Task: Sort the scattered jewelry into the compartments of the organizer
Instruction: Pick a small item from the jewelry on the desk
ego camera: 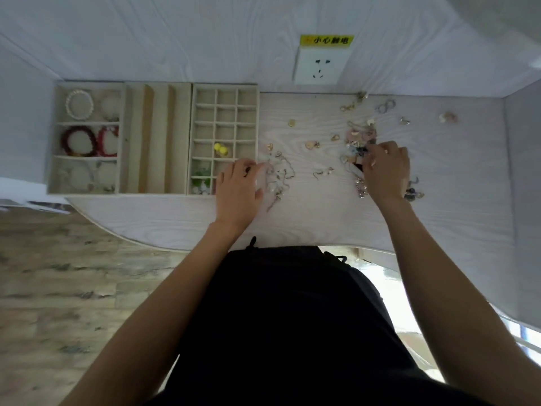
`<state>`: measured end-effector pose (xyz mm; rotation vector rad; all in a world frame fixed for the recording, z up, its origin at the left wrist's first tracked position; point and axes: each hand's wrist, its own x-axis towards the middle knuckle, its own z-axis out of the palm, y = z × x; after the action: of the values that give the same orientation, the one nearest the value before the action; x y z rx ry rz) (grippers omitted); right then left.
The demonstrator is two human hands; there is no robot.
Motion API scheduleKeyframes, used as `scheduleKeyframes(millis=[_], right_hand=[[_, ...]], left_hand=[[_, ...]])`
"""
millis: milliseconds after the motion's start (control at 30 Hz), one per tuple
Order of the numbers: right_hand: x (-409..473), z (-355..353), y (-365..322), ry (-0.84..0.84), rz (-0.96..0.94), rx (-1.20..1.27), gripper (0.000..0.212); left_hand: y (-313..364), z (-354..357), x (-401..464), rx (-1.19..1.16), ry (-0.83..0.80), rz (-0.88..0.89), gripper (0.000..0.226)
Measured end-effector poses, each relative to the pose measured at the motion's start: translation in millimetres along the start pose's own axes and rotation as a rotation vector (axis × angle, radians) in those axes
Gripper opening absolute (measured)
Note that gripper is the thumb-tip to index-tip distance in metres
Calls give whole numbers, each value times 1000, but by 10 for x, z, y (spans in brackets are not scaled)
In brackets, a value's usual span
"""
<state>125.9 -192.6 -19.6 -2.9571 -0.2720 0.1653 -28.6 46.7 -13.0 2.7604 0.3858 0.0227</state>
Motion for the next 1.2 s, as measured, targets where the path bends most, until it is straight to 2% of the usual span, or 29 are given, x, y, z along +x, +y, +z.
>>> scheduleKeyframes(millis=[233,400,567,667,767,833,967,1200], right_hand=[[84,-16,-7,-52,-54,-19,21],[24,-95,5,0,-8,137,20],[-118,-382,-157,104,16,528,18],[-208,-636,-386,12,-16,782,7],[-293,-713,-700,-96,-106,886,16],[-335,-638,-925,-156,-163,906,17],[-403,-393,-1373,-247,-271,785,3],[-408,-172,-1711,-263,-396,565,14]], left_hand=[[1,40,-33,-23,29,-93,47],[18,16,-32,-28,12,-120,47],[8,6,-29,-42,-27,-113,47],[-59,-47,-33,-74,12,-75,40],[-275,-101,-73,-125,150,-140,29],[-446,-125,-134,-98,188,-185,28],[-686,-169,-240,-120,197,-215,30],[-677,-181,-189,-166,114,-189,35]])
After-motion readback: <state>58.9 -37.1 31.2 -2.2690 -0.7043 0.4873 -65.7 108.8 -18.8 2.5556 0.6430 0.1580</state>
